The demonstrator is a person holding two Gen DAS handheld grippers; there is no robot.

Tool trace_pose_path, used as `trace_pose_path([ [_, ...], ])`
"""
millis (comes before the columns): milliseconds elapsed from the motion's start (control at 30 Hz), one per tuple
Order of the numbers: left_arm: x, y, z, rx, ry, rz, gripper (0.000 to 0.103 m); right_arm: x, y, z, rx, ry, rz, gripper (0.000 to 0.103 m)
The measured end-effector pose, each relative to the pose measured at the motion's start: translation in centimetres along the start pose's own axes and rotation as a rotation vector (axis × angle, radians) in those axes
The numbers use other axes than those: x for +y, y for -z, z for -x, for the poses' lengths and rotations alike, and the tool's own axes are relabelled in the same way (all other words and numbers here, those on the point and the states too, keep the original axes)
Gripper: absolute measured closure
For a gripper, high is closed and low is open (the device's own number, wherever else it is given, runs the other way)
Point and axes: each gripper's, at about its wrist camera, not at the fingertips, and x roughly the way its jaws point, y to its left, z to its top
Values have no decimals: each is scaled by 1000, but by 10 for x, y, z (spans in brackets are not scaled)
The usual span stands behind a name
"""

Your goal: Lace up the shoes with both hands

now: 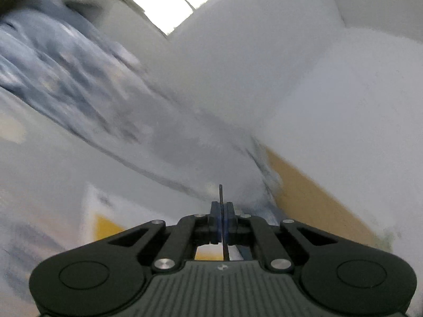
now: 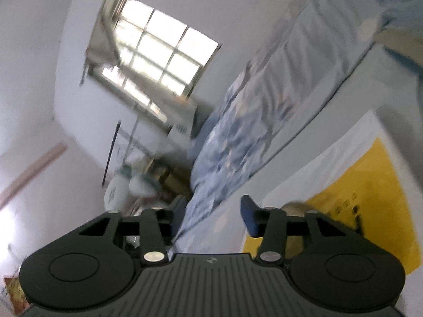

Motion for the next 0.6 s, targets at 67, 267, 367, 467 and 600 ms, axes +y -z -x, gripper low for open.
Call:
trace_pose_path([
  [67,6,-20,19,-103,-66,5,103,-3,-5,6,-38,16,-13,53],
  [267,-17,-76,59,-327,-259,-167,103,-7,-17,15,-107,69,-17,46],
  [367,-41,-93,63,-391,-297,-250,103,-11,-21,17,-132,105,-25,42],
  [467,-68,-92,39,-289,-279,-349,103,-15,-25,20,-156,145,-38,41],
  [600,-94,-47,-13,-34,-245,-483,103,-16,-27,22,-198,312,-3,28],
])
